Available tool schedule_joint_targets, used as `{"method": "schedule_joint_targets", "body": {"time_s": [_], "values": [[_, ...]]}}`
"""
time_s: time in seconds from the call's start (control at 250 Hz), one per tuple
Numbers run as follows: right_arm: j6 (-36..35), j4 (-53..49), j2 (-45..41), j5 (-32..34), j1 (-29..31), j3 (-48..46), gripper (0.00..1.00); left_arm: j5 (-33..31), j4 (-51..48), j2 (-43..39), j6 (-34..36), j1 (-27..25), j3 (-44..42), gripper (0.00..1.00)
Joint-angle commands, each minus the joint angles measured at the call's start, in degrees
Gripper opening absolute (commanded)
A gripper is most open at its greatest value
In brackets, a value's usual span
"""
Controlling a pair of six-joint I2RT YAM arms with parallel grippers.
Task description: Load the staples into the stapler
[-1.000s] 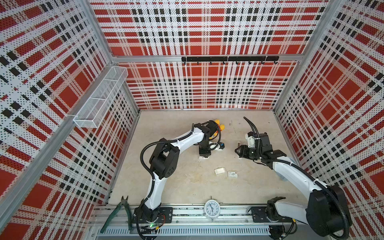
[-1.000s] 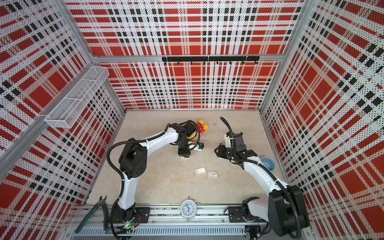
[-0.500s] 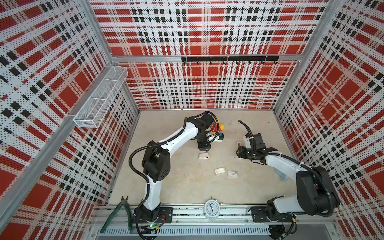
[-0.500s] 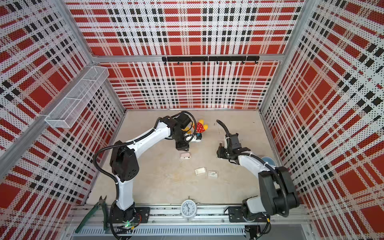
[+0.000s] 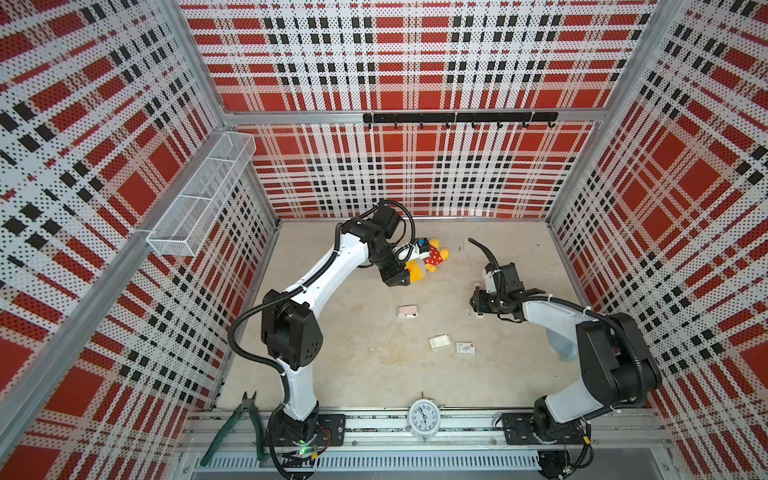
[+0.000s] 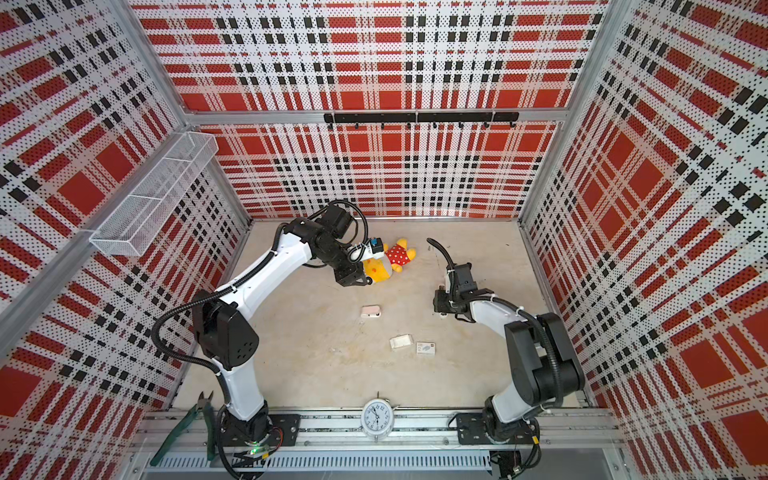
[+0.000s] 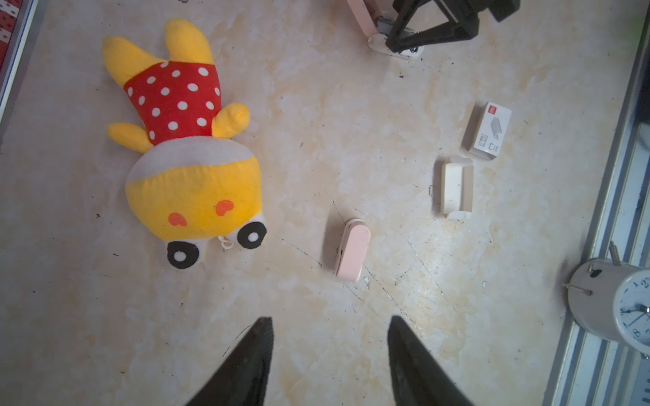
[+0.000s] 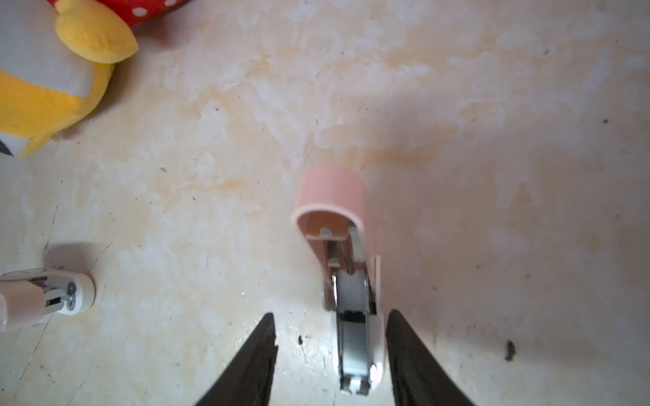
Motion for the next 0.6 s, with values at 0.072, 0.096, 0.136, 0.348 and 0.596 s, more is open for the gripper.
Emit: {"method": "schedule_joint_targets", "body": {"time_s": [0.072,0.096,0.136,0.348,0.596], "values": [[-2.4,2.3,2.8,0.7,-0.2,2.4,0.47,1.9,-1.5,-1.3,-0.6,0.7,-0.2,0.56],[-2.5,2.3,3.3,0.8,-0.2,2.5,0.47,1.8,-1.5,-1.4,-0.7,0.7,-0.3,0.56],[-2.5,2.2,3.6,0.9,-0.2,2.6,0.46,1.8,-1.5,-1.5,-0.7,0.7,-0.5,0.57],[-2.9,3.0,4.0,1.1,-0.2,2.2,0.44,2.2,-1.5,-1.9,-0.7,1.2,-0.9,0.58],[-3.9,2.3,6.1,-0.1,-0.1,4.2,0.39,2.6,-1.4,-1.9,-1.0,1.3,-1.1,0.59]]}}
